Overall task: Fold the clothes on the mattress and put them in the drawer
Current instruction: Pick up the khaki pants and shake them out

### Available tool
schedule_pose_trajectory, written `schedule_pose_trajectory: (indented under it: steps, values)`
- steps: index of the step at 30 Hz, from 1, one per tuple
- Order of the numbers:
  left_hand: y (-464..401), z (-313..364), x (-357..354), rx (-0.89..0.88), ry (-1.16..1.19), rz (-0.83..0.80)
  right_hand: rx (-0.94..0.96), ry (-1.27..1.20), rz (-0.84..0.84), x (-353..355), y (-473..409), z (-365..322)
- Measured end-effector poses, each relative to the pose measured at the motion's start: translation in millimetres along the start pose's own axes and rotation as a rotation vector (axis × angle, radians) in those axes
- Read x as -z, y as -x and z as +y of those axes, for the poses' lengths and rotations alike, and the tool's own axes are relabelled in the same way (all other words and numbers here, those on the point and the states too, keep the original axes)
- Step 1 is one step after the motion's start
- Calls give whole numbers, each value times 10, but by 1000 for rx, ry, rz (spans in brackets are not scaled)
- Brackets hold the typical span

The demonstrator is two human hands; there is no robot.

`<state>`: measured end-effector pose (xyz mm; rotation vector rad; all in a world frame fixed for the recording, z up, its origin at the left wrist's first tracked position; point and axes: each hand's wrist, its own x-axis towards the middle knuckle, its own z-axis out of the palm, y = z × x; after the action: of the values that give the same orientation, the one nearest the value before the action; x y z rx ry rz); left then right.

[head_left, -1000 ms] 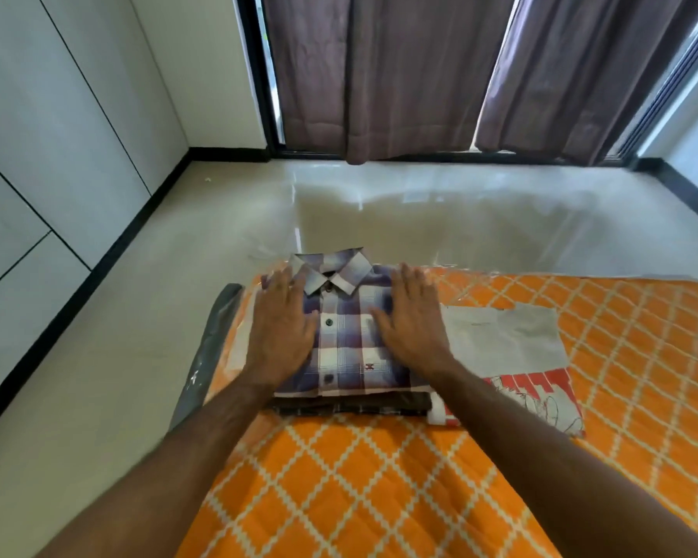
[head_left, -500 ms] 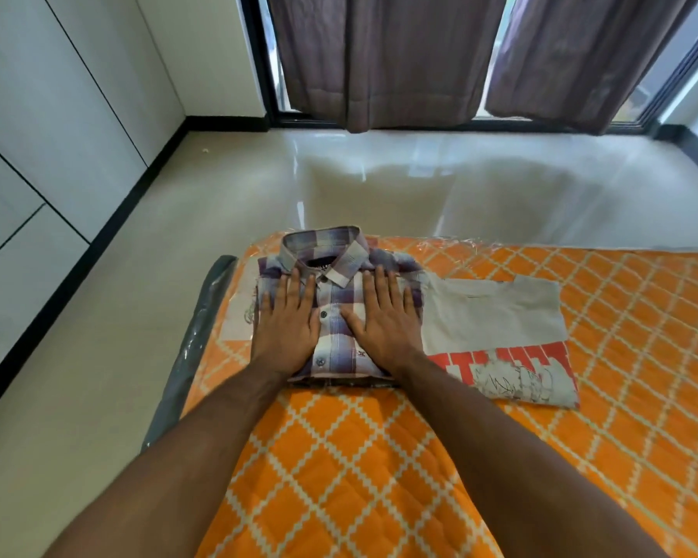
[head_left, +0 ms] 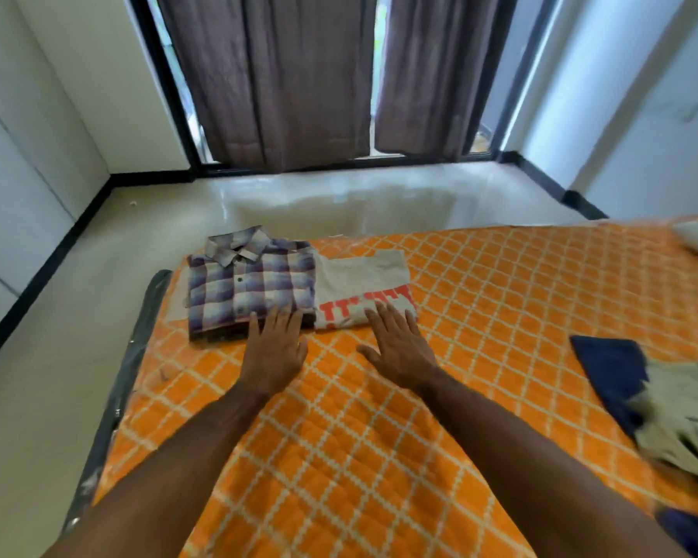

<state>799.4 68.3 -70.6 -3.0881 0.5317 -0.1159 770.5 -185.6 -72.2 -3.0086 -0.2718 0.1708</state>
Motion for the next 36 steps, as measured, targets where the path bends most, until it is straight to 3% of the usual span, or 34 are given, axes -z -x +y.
schedule_pose_trajectory:
  steps: [7,15,21,24,27,30,32,36]
  values:
    - [768,1736,83,-304,58,6,-233,21,41,-9,1898,627]
    - [1574,3430,429,-534,212,-6,-523,67,152,117,4081,1546]
    - [1871,4481,522,-715,175,-56,-921,21,146,-27,5417,2265]
    - [1871,4904,488,-778,151,-59,-1028,-124,178,-117,5691,2597]
    - [1801,5225,415,-802,154,-85,-965,-130,237,-140,5665,2900]
    - [1671,5457,296,-785,190,-147,-945,-355,295,-81,5463,3080]
    - [1539,5634,208,-743,301,-222,-1029,-508,347,-64,5288,3206]
    - [1367,5958,68,-720,449,-288,-1258,-524,379,-36,5076,3432]
